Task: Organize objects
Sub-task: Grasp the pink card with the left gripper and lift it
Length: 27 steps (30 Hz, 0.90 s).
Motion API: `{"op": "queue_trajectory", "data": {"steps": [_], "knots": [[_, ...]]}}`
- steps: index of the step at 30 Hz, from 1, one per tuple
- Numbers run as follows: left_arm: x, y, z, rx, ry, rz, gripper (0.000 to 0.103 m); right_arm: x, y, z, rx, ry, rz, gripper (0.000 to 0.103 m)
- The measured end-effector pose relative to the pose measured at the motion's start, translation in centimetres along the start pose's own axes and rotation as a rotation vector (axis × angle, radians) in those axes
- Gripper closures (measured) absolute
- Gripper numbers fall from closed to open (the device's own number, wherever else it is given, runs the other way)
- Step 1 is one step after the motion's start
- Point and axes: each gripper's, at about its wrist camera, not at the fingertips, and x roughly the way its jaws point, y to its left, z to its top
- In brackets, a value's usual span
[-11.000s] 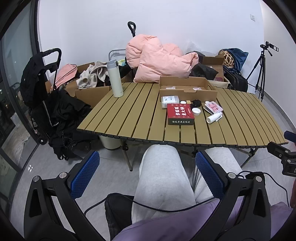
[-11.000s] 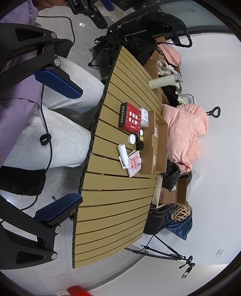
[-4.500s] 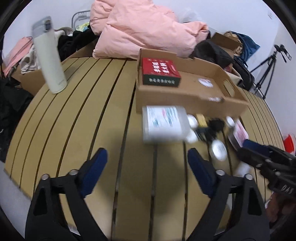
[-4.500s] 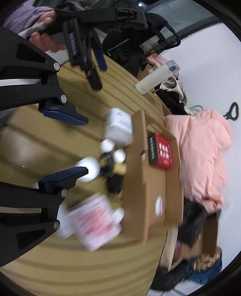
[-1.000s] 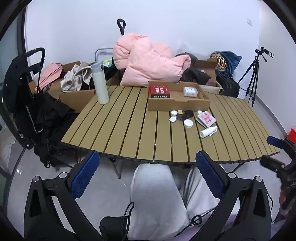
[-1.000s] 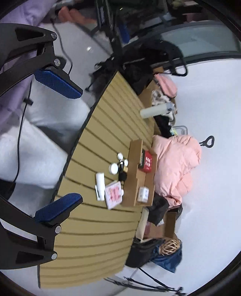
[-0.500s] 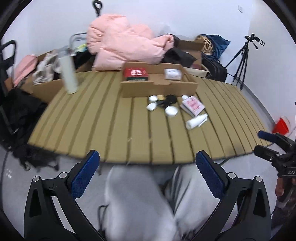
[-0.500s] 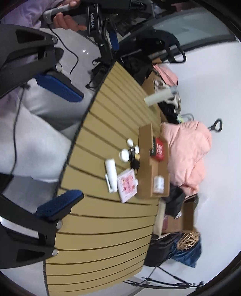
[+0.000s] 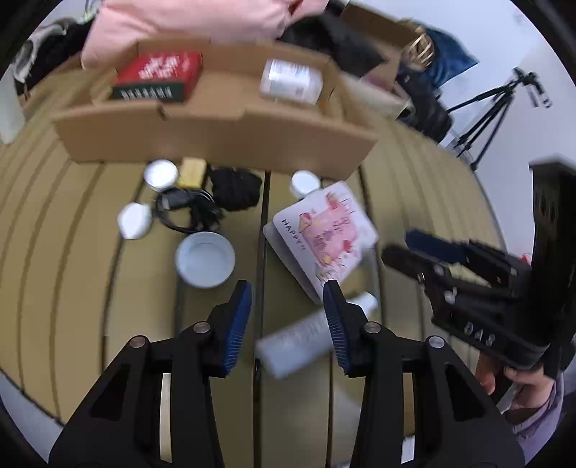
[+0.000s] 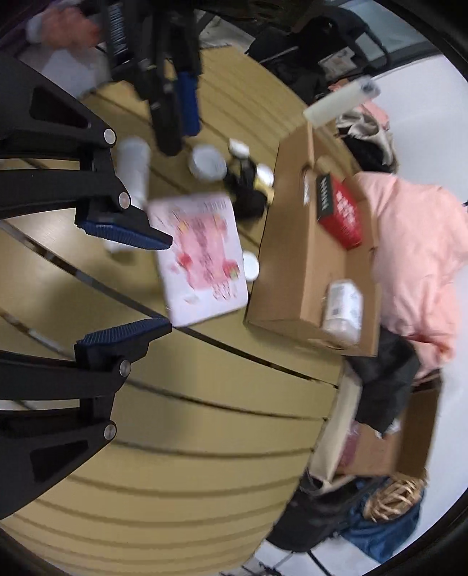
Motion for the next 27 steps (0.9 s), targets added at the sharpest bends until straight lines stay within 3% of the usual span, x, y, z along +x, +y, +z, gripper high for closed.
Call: {"op": "queue_trajectory", "data": {"steps": [2,5,7,14,17,19,22,27], "knots": [[1.3,-0.3,0.4,0.015,0.004,-0.030,0.065,2.1,-0.9,0.9,0.015,0.016,0.034,0.060],[2.4,-0.4,0.6,0.026,0.007,-0.010,0.067,4.6,-1.8,1.7,0.042,0.032,0.077,0.060],[2.9,-0.2,1.0,0.012,0.015,-0.029,0.070,5.1,-2.2,1.9,0.062,0.021,0.147,0.060],[2.9,-0.4,1.4,-0.003,-0.013,-0.042,0.085,5.6,-4.2,1.6,0.135,0.003,0.255,0.060],[2.7,-0.3,1.6,-0.003,-0.020,-0.050,0.091,5.5,-4.1,1.7,0.134,0.010,0.246,0.060],[1.9,-0.4,1.6,0.012,-0.041,-0.047,0.091,5.3,-3.7,1.9,0.145,0.016,0.235,0.068],[-0.6,-0.6,1.9,0.032,-0.094,-0.075,0.093,3.3,-3.1,1.8,0.157,-0.017,0.223,0.072],[-7.7,0.0,1.6,0.063,-0.165,-0.129,0.093,-3.6,-0.1,2.0,0.164,-0.132,0.204,0.078]]}}
